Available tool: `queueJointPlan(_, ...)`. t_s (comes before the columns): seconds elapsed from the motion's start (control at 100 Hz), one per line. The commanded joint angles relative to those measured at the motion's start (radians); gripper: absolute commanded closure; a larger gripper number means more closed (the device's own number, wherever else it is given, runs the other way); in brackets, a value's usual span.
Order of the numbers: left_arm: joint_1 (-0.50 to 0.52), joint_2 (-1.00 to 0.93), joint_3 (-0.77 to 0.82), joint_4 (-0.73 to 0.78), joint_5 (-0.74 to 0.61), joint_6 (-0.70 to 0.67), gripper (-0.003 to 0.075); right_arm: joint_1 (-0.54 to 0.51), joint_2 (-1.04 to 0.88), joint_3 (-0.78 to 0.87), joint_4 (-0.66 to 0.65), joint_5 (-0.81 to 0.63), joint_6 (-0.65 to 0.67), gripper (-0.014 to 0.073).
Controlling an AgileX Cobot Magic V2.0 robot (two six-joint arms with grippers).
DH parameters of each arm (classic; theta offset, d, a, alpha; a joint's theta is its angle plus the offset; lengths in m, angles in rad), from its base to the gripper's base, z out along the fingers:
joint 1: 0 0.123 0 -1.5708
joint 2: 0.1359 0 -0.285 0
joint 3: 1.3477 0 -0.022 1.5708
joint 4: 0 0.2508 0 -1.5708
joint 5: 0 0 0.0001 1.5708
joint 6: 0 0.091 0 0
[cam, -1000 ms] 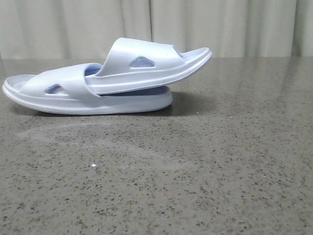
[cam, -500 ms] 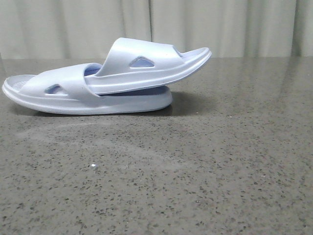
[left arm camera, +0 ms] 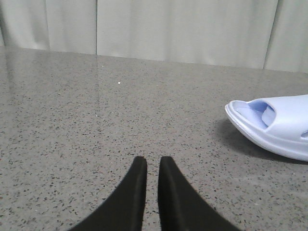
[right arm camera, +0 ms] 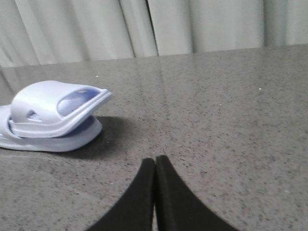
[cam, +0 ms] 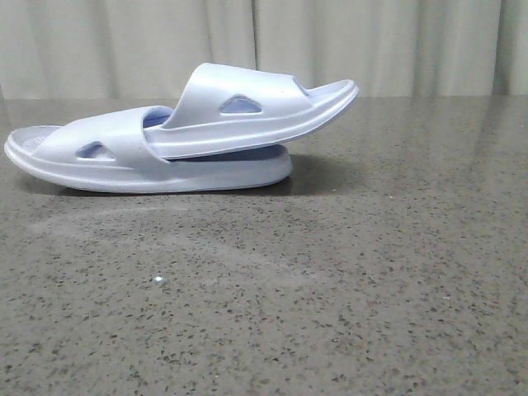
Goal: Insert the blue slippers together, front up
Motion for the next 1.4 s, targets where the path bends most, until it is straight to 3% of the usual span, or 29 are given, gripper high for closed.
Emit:
queueJointPlan(0.0,-0.009,-0.03,0.009,-0.009,-0.075,0.001,0.0705,0.0,0.005,-0.027,-0.265,-0.071,0.26,0.0673)
queueJointPlan(0.01,-0.009,-0.03,0.009,-0.009,-0.075,0.001,0.0705,0.0,0.005,-0.027,-0.265,-0.075,0.302,0.0673)
queueJointPlan(0.07,-0.009,-0.03,0.009,-0.009,-0.075,0.001,0.0705,0.0,0.005,-0.025,-0.659,-0.092,0.704,0.0673)
queueJointPlan(0.08,-0.009,-0.03,0.009,-0.009,-0.075,0.001,0.0705,0.0,0.005,-0.025,-0.659,-0.093,0.748,0.0673)
queueJointPlan(0.09,-0.009,-0.03,0.009,-0.009,-0.075,0.001,0.0705,0.0,0.005,-0.022,-0.772,-0.098,0.835,0.0673)
queueJointPlan(0.12,-0.009,-0.03,0.009,-0.009,-0.075,0.001,0.0705,0.0,0.005,-0.016,-0.871,-0.105,0.989,0.0673)
queueJointPlan(0.16,-0.009,-0.03,0.009,-0.009,-0.075,0.001,0.0705,0.0,0.0,0.001,-1.036,-0.134,1.148,0.0673)
queueJointPlan(0.2,-0.009,-0.03,0.009,-0.009,-0.075,0.001,0.0705,0.0,-0.012,0.022,-1.113,-0.172,1.212,0.0673)
queueJointPlan(0.33,-0.009,-0.03,0.009,-0.009,-0.075,0.001,0.0705,0.0,-0.099,0.126,-1.178,-0.311,1.226,0.0673)
queueJointPlan(0.48,-0.009,-0.03,0.009,-0.009,-0.075,0.001,0.0705,0.0,-0.266,0.226,-1.235,-0.304,1.226,0.0673)
queueJointPlan(0.54,-0.009,-0.028,0.009,-0.009,-0.075,0.001,0.0705,-0.002,-0.327,0.223,-1.239,-0.186,1.226,0.0673)
queueJointPlan(0.86,-0.009,-0.029,0.009,-0.009,-0.078,0.001,0.0705,-0.003,-0.32,0.223,-1.315,-0.174,1.224,0.0673)
queueJointPlan(1.08,-0.009,-0.029,0.009,-0.009,-0.078,0.001,0.0705,-0.003,-0.32,0.223,-1.349,-0.248,1.224,0.0673)
queueJointPlan(1.39,-0.009,-0.029,0.009,-0.009,-0.078,0.001,0.0705,-0.003,-0.32,0.223,-1.349,-0.248,1.224,0.0673)
